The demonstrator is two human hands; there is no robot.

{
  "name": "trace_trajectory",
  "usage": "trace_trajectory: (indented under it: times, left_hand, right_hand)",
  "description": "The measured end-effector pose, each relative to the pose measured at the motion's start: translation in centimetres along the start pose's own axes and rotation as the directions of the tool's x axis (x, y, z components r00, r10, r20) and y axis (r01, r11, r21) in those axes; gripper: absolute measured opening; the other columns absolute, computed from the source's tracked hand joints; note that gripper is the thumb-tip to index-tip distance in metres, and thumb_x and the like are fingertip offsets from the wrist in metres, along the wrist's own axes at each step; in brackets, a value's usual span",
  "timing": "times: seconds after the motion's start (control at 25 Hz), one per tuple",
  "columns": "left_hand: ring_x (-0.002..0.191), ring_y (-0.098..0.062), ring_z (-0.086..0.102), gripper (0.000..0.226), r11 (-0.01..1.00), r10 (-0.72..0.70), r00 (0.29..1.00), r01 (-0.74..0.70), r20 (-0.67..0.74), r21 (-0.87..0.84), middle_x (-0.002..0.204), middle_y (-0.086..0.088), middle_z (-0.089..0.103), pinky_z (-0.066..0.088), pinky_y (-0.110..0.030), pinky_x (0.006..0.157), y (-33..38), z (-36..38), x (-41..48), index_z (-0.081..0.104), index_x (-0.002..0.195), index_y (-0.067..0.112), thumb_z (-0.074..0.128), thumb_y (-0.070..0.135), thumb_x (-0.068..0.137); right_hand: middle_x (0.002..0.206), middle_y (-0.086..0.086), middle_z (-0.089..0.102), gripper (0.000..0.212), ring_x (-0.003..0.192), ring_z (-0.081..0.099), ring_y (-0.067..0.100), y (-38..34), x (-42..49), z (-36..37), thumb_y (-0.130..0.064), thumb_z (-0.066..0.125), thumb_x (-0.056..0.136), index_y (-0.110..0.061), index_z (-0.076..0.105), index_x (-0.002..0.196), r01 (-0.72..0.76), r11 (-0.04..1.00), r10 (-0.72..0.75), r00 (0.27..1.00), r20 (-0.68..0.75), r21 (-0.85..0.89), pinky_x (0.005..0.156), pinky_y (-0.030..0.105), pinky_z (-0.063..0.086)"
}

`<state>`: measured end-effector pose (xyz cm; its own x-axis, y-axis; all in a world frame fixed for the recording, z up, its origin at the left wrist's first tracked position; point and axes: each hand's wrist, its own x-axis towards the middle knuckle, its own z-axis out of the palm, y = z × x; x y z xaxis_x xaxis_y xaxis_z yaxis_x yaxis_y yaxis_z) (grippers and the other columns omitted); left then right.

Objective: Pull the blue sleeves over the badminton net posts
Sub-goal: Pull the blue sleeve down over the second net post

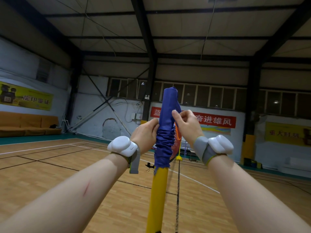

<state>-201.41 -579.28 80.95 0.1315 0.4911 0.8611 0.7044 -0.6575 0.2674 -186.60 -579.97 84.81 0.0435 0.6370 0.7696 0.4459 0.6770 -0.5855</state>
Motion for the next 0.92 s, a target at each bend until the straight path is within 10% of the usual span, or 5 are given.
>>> trace_trajectory:
  times: [0.36, 0.92]
  left_hand:
    - [0.072, -0.023, 0.047, 0.02, 0.997, -0.075, 0.986, 0.079, 0.149, -0.024, 0.08, -0.01, 0.054, 0.038, -0.03, 0.069, 0.2, -1.9, 1.6, 0.042, 0.079, 0.013, 0.037, 0.019, 0.097]
    - [0.068, -0.02, 0.042, 0.018, 0.965, -0.124, 0.983, 0.088, -0.136, -0.247, 0.069, -0.001, 0.043, 0.031, -0.026, 0.066, 2.7, -0.1, 5.5, 0.038, 0.084, 0.009, 0.035, 0.019, 0.098]
  right_hand:
    - [0.07, -0.002, 0.046, 0.016, 0.062, 0.043, 0.012, -1.6, 1.9, 0.1, -0.019, 0.039, 0.098, -0.012, 0.046, 0.086, 0.09, 0.988, -0.082, 0.994, 0.065, -0.124, 0.059, 0.026, 0.038]
    - [0.066, -0.003, 0.044, 0.015, 0.061, 0.041, 0.011, -0.2, 1.2, -0.9, -0.017, 0.043, 0.096, -0.011, 0.048, 0.082, 0.179, 0.977, -0.159, 0.975, 0.155, -0.12, 0.058, 0.023, 0.035]
